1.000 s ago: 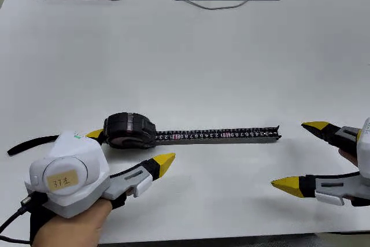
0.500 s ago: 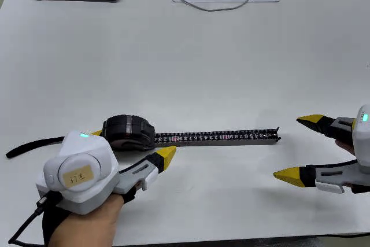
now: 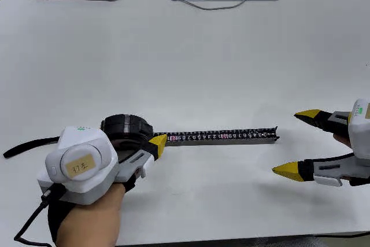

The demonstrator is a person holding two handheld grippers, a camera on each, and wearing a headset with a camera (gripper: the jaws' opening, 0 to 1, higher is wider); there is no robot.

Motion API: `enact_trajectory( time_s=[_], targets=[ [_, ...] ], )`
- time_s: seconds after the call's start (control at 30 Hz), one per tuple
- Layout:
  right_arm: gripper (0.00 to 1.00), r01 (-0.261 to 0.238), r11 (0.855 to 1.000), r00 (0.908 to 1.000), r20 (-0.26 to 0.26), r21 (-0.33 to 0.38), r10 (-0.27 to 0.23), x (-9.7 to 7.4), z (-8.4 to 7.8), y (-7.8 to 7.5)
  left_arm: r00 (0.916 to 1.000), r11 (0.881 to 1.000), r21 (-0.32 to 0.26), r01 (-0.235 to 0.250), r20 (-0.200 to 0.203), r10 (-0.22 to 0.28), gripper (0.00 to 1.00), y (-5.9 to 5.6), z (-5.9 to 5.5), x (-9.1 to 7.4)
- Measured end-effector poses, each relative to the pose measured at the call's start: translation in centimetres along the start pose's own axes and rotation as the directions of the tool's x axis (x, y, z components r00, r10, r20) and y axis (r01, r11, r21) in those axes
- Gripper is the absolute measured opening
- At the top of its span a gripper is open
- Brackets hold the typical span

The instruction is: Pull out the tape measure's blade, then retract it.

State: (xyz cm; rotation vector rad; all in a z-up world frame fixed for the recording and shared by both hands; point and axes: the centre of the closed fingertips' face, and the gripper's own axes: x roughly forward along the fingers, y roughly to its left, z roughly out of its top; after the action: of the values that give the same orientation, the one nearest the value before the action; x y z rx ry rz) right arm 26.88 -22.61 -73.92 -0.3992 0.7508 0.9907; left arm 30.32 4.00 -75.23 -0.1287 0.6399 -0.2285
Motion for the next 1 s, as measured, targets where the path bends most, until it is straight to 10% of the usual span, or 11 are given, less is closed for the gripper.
enact_trajectory(
  time_s=[1.0],
  targets=[
    [0.63,-0.029,0.999,0.9991,-0.030,-0.034,0.028,0.55,-0.15,-0.46,0.9993,0.999,-0.037,-0.035,-0.010,0.035,0.63,0.72,-0.25,0.43]
  ],
)
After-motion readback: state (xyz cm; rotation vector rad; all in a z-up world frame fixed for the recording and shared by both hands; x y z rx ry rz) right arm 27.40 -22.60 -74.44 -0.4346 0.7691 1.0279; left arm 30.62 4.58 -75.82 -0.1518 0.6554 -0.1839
